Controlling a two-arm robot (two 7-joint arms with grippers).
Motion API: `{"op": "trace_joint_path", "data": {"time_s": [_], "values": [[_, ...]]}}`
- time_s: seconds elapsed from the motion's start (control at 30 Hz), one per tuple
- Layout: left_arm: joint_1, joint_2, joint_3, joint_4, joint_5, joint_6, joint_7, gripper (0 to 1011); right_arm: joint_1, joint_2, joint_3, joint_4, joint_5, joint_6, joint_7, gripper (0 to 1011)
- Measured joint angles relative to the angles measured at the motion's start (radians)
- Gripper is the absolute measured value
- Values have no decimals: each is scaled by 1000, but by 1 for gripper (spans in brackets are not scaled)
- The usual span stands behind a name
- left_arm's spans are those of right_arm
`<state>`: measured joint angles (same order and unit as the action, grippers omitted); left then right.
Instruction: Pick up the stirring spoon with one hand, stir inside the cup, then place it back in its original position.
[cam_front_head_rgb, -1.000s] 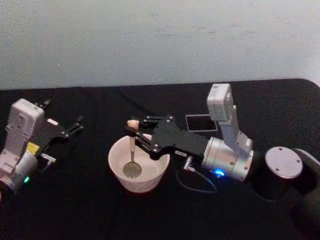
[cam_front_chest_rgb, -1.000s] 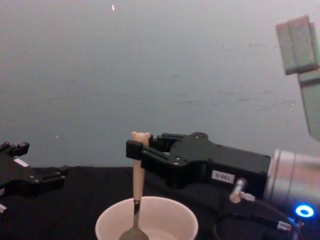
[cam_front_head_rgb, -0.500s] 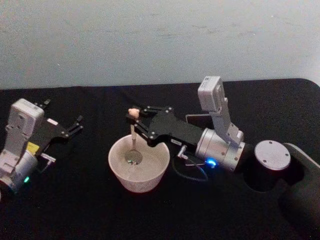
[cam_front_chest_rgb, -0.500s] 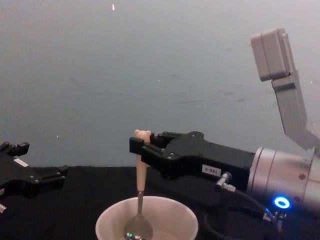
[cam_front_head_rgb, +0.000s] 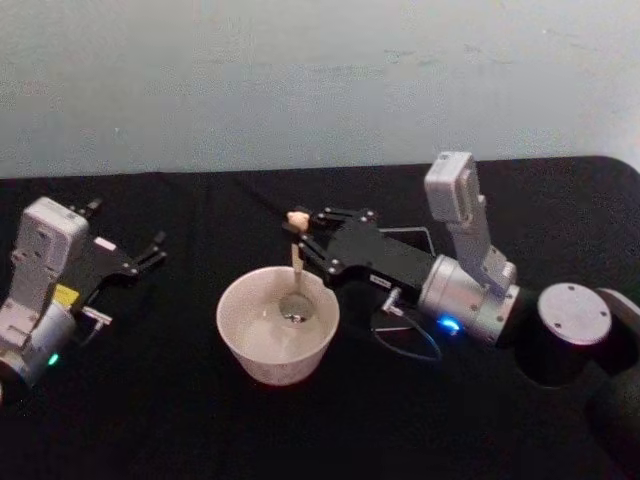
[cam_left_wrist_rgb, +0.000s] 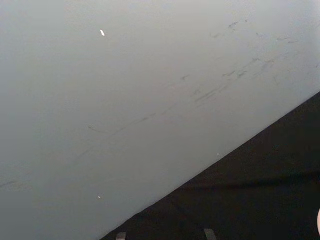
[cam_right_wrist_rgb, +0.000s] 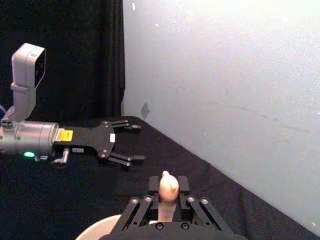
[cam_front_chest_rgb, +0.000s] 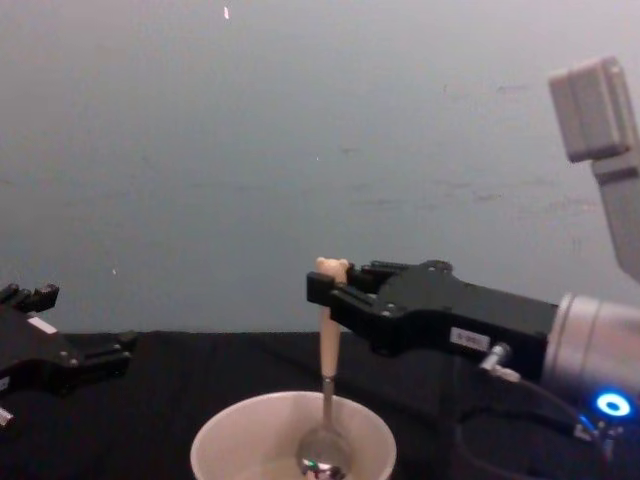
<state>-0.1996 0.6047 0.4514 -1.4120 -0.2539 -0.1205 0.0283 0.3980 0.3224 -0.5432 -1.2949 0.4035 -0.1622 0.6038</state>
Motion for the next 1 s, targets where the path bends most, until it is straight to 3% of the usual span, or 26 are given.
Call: {"op": "trace_joint_path", "data": {"time_s": [0.3, 0.53, 1.0], "values": [[0, 0, 0, 0, 0, 0, 0, 1001, -46, 43, 9, -68, 11, 11, 25, 216], [0, 0, 0, 0, 0, 0, 0, 1001, -70, 60, -6, -102, 25, 21, 52, 216], [0, 0, 0, 0, 0, 0, 0, 1001, -39, 16, -53, -58, 36, 32, 70, 216]]}}
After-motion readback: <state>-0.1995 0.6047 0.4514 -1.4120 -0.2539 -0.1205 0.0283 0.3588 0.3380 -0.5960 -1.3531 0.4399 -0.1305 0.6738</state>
